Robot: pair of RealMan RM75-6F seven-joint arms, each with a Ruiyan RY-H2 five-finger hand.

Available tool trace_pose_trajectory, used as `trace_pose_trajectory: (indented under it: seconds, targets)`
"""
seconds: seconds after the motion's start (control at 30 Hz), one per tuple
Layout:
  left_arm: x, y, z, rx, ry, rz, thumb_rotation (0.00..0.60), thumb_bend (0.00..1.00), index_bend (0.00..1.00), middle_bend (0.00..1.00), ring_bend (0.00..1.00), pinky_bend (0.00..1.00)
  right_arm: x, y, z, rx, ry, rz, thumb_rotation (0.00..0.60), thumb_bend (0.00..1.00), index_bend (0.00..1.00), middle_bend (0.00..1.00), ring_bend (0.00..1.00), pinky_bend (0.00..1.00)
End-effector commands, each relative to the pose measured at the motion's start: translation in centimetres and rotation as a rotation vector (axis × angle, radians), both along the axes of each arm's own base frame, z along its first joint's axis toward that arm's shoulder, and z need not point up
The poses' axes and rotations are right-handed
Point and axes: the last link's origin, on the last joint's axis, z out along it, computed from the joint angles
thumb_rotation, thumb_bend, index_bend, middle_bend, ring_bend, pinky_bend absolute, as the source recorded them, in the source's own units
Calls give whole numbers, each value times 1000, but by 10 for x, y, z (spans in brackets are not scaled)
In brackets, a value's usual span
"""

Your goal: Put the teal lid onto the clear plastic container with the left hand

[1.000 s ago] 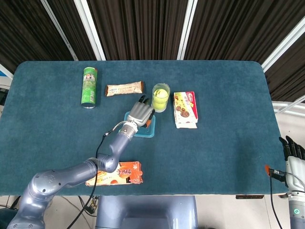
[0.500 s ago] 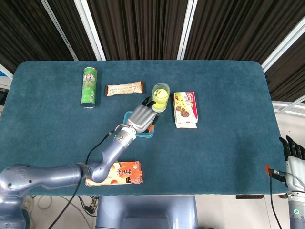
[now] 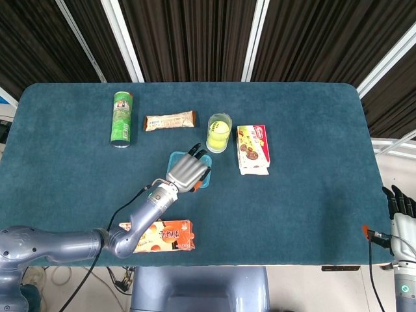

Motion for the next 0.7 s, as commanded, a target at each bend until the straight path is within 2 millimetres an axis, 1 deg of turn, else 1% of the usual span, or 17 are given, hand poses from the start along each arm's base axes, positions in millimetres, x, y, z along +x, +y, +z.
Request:
trace_pose_trajectory:
  seconds: [0.03,0.23,0.6,0.7]
  targets:
    - [-3,0,-4,-14,-5,9,600,437,655,616,108,0,0,0,0,0,0,-2,600,292,101,0,0,0]
    - [-8,1,-12,-51,-24,38,600,438,659,616,108,0,0,0,0,2,0,-3,600,291,101,0,0,0]
    - [-7,3,-20,-76,-38,50,600,438,659,616,108,0,-1,0,0,2,0,-4,600,291,100,0,0,0]
    - [-7,6,-20,-73,-41,59,600,438,659,616,108,0,-1,0,0,1,-2,-5,600,292,100,0,0,0]
